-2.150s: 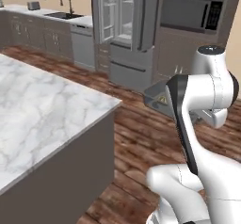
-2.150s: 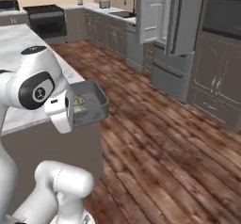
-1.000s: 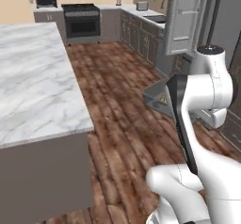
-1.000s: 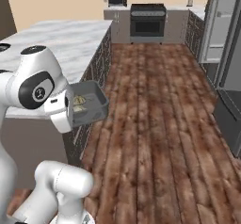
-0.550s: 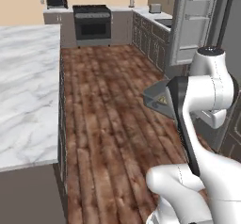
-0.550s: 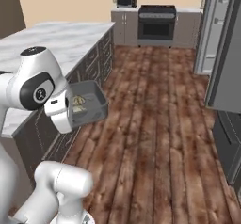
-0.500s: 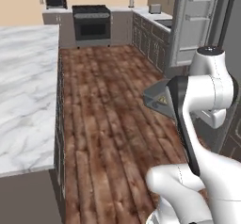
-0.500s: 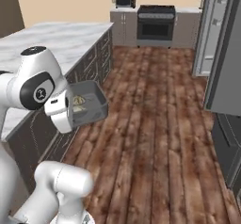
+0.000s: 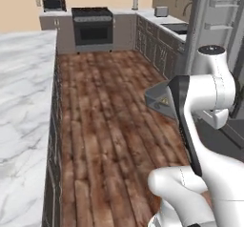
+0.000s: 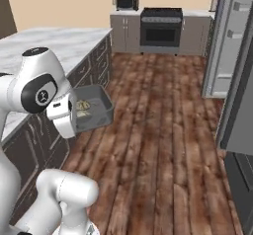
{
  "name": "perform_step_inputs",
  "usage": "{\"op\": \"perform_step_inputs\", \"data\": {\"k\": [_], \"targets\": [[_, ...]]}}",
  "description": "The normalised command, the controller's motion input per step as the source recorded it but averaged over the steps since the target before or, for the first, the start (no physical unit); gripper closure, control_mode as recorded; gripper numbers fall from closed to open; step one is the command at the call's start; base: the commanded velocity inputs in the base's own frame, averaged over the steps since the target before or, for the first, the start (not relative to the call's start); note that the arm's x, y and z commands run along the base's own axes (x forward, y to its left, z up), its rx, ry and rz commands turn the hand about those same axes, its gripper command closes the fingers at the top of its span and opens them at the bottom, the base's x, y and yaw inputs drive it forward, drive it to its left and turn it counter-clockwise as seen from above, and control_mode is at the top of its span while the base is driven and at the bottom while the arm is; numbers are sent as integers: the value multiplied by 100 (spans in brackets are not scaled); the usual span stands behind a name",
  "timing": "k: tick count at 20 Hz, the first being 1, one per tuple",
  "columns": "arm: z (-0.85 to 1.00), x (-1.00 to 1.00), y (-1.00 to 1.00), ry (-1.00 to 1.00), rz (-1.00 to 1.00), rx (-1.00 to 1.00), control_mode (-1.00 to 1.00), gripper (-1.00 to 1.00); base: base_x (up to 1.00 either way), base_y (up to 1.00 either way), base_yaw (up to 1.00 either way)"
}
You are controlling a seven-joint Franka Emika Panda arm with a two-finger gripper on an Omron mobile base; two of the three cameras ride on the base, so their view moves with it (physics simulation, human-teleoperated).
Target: Place two dumplings into each of the tupperware containers and then place the containers in the fridge.
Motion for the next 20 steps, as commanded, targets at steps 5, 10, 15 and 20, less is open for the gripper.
{"op": "perform_step_inputs", "data": {"k": [5,10,15,20], "targets": [[0,0,0,0,0,0,100,100,100,-1,-8],[0,0,0,0,0,0,100,100,82,-1,-55],[0,0,0,0,0,0,100,100,56,0,-72],[0,0,0,0,0,0,100,100,44,0,-75]]}}
